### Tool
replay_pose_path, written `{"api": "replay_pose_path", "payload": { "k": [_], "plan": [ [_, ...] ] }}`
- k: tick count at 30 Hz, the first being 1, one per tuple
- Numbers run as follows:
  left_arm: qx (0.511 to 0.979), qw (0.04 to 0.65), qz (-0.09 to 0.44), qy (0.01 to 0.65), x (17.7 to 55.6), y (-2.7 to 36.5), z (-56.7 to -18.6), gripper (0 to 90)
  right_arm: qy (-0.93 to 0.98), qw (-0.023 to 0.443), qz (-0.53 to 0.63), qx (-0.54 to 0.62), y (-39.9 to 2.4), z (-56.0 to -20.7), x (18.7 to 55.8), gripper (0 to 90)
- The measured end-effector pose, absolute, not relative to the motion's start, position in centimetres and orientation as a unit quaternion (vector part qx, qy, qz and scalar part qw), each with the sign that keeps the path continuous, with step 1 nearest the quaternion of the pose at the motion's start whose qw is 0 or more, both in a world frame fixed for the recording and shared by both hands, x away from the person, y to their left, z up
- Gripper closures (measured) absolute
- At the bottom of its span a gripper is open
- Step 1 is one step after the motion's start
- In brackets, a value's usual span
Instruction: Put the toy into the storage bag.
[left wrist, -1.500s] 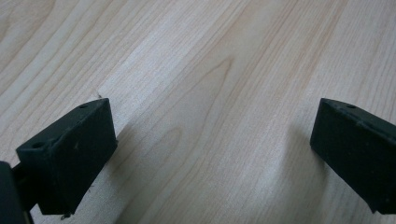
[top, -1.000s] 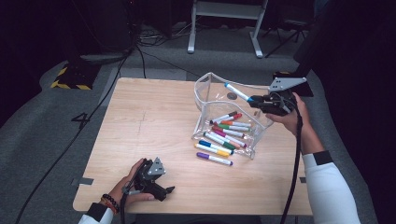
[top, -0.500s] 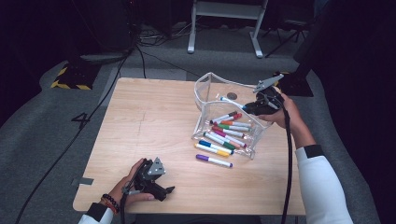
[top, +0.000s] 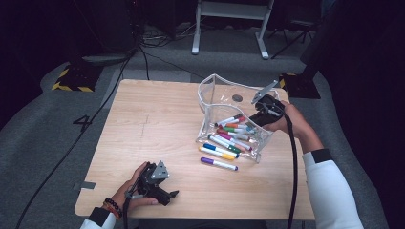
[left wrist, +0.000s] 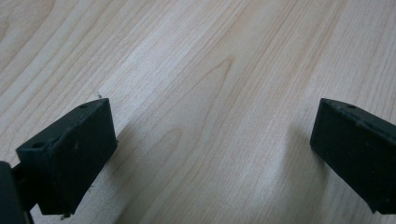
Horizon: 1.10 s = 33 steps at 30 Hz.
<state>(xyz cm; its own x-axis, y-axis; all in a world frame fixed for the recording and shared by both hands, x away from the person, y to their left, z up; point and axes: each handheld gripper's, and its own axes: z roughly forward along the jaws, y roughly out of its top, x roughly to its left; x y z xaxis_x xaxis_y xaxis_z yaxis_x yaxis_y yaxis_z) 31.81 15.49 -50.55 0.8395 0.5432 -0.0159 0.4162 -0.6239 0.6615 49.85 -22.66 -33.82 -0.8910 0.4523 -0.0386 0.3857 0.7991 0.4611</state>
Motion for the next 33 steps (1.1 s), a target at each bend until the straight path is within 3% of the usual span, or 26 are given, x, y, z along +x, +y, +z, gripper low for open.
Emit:
{"api": "replay_pose_path", "payload": {
  "k": [2, 8, 14, 20, 24, 29, 33],
  "plan": [
    [0.896, 0.341, 0.093, 0.268, 31.8, 15.5, -50.5, 0.5, 0.941, 0.097, 0.226, 0.233, -22.8, -33.6, 49.8, 62.5],
    [0.896, 0.341, 0.093, 0.268, 31.8, 15.5, -50.5, 0.5, 0.915, 0.151, 0.278, 0.251, -24.5, -31.5, 49.1, 62.3],
    [0.896, 0.342, 0.093, 0.269, 31.8, 15.5, -50.6, 0.6, 0.888, 0.191, 0.331, 0.256, -25.8, -29.5, 47.3, 51.8],
    [0.896, 0.341, 0.094, 0.269, 31.8, 15.5, -50.6, 0.6, 0.868, 0.187, 0.391, 0.243, -27.1, -28.4, 44.5, 46.0],
    [0.896, 0.342, 0.094, 0.267, 31.9, 15.5, -50.5, 0.5, 0.864, 0.194, 0.41, 0.221, -27.6, -28.5, 42.1, 48.8],
    [0.896, 0.341, 0.093, 0.267, 31.9, 15.4, -50.5, 0.6, 0.856, 0.196, 0.431, 0.206, -28.3, -29.2, 39.2, 44.5],
    [0.896, 0.341, 0.093, 0.267, 31.9, 15.4, -50.5, 0.6, 0.85, 0.196, 0.448, 0.197, -28.6, -30.4, 37.2, 46.1]
  ]
}}
